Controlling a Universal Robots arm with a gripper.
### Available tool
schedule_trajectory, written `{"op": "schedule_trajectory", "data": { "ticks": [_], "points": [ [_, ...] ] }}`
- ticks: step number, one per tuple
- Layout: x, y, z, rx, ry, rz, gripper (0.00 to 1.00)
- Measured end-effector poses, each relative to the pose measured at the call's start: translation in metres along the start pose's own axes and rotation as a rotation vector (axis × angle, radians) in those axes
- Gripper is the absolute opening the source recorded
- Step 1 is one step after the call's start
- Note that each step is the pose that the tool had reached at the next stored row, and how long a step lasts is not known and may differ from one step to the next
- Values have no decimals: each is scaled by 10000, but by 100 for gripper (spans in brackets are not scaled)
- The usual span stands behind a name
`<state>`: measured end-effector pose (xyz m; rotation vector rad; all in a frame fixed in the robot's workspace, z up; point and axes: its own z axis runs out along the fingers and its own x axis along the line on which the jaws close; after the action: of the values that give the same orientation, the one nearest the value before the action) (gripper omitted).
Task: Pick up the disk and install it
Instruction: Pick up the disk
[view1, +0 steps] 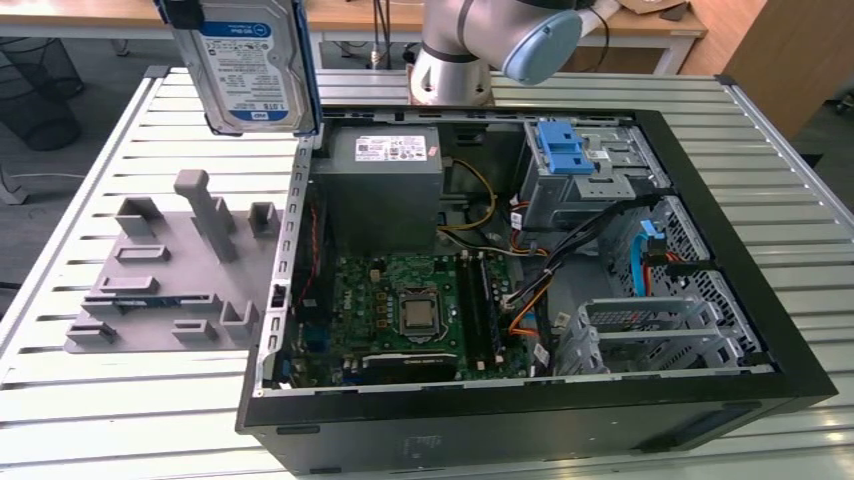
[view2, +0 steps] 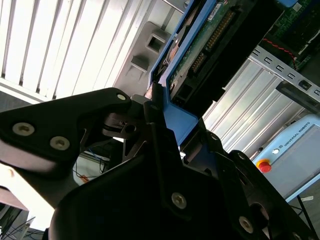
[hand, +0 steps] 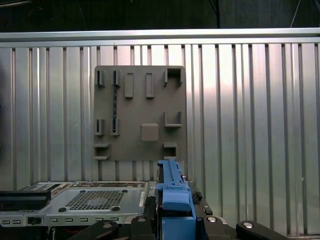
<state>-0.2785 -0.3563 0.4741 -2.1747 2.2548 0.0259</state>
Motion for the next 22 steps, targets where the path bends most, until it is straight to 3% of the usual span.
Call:
{"op": "schedule_trajectory", "data": {
  "ticks": [22],
  "points": [
    [9,0,0,0,0,0,36]
  ]
}}
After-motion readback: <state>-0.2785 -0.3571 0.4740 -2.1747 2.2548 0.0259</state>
